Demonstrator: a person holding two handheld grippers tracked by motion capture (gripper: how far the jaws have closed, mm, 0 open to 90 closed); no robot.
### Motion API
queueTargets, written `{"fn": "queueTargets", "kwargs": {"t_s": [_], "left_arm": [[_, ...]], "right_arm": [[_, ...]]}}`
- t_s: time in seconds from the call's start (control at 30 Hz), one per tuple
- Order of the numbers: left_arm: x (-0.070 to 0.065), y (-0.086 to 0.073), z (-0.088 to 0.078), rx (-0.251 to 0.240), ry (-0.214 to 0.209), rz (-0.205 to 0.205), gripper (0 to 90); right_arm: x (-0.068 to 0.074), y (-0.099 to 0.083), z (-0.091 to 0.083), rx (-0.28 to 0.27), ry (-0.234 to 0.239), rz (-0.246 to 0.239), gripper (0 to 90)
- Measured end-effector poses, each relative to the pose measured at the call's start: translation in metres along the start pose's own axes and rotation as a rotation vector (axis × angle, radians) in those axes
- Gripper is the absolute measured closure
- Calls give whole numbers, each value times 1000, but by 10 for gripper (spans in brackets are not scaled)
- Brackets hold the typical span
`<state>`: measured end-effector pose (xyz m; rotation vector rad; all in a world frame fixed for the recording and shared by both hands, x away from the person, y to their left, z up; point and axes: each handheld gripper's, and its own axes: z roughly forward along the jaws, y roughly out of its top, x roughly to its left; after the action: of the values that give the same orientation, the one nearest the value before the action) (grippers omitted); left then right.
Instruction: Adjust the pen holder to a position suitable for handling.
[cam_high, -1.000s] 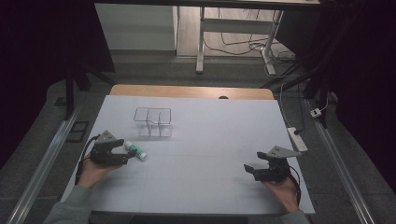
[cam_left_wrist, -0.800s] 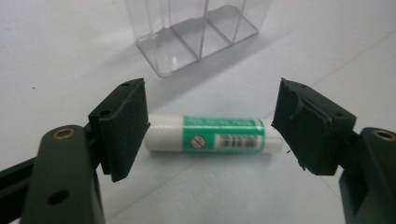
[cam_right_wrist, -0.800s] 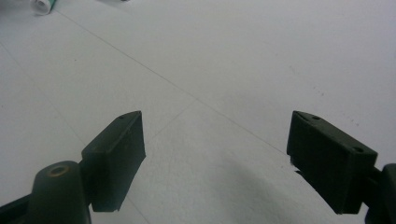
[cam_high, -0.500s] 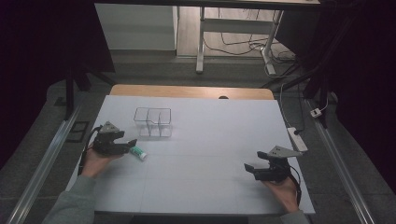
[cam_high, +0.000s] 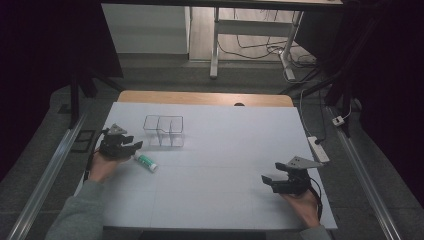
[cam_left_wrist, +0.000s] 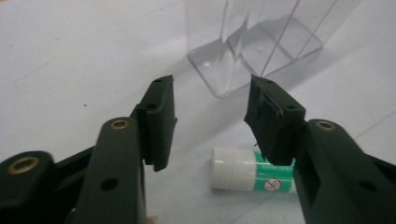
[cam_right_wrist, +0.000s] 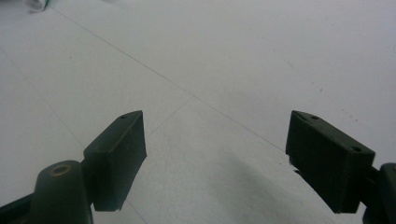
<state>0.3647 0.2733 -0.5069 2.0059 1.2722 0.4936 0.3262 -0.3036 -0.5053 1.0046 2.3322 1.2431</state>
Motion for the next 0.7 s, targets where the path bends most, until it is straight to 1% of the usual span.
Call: {"fn": "queueTargets", "kwargs": {"t_s": [0.07, 0.17, 0.37, 0.43, 0.67, 0.7], "left_arm": [[4, 2, 2, -2, 11, -8, 592], [7, 5, 6, 3, 11, -14, 677], [12, 13, 15, 25, 14, 7, 872], [12, 16, 18, 36, 21, 16, 886], [16, 23, 26, 35, 18, 6, 887], [16, 25, 30, 42, 17, 9, 887]], "right_arm": [[0, 0, 1, 0, 3, -1, 198], [0, 0, 1, 2, 1, -1, 199], [0, 0, 2, 7, -1, -2, 203], [0, 0, 1, 8, -4, -3, 203], [0, 0, 1, 10, -5, -6, 203], [0, 0, 1, 11, -8, -8, 203]]}}
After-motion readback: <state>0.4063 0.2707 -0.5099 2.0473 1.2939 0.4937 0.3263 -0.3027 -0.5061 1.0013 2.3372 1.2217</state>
